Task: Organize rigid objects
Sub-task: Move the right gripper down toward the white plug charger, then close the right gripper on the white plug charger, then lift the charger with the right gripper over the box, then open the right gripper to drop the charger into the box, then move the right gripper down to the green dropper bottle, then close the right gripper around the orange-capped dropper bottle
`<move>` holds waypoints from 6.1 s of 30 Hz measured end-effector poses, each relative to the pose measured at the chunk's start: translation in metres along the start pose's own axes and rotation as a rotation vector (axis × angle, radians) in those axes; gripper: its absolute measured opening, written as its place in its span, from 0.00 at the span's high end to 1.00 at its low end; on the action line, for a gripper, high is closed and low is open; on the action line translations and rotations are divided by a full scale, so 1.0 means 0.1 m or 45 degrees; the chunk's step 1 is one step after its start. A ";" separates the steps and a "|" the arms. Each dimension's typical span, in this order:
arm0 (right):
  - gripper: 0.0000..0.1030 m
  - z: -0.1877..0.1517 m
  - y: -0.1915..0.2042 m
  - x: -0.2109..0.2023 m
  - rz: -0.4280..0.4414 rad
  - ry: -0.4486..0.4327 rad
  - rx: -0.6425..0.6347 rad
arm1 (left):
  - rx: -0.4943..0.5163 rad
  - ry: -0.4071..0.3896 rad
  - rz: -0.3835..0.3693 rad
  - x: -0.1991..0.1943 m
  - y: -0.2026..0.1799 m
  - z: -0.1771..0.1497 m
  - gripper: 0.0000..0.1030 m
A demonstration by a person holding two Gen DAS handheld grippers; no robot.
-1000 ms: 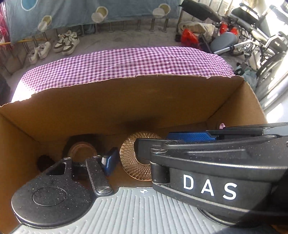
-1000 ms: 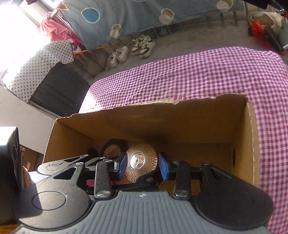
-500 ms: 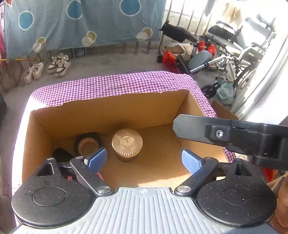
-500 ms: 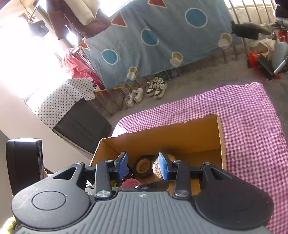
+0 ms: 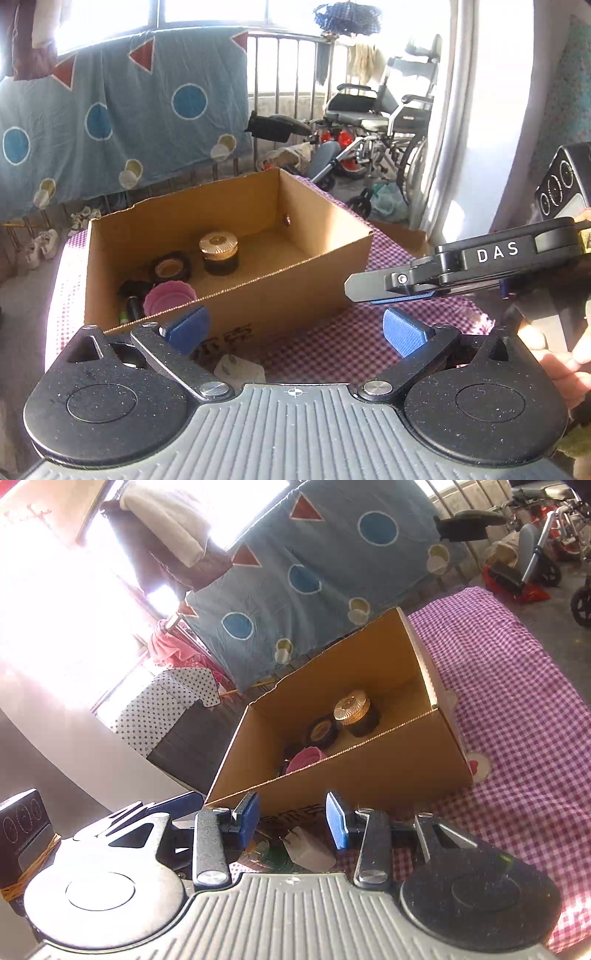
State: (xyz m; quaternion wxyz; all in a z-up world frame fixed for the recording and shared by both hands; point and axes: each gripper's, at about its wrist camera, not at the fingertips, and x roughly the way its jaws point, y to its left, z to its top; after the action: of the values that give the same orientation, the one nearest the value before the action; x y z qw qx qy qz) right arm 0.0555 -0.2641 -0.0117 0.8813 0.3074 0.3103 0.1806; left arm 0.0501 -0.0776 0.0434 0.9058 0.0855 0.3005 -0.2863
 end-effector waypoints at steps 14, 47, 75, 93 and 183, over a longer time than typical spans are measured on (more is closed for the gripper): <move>0.61 -0.09 -0.14 0.74 0.022 0.209 0.055 | -0.050 0.160 0.231 0.90 -0.01 -0.51 0.34; 0.61 -0.42 -0.47 0.64 0.019 0.280 0.245 | -0.132 0.174 0.163 1.17 0.04 -0.50 0.75; 0.60 0.90 0.43 0.56 0.091 0.144 -0.041 | -0.130 -0.020 0.246 0.75 0.19 0.65 0.75; 0.60 1.15 -0.08 1.74 -0.122 0.568 0.004 | -0.469 0.434 0.179 1.64 0.75 0.49 0.75; 0.80 -0.32 0.91 0.89 -0.115 0.278 -0.587 | -0.109 0.038 0.106 0.64 0.46 -0.94 0.47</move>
State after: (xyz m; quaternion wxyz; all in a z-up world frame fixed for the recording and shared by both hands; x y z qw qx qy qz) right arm 0.0894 -0.1376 -0.0109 0.8965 0.0631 0.3676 0.2392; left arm 0.0720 -0.0387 -0.0715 0.9152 0.0634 0.3219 -0.2338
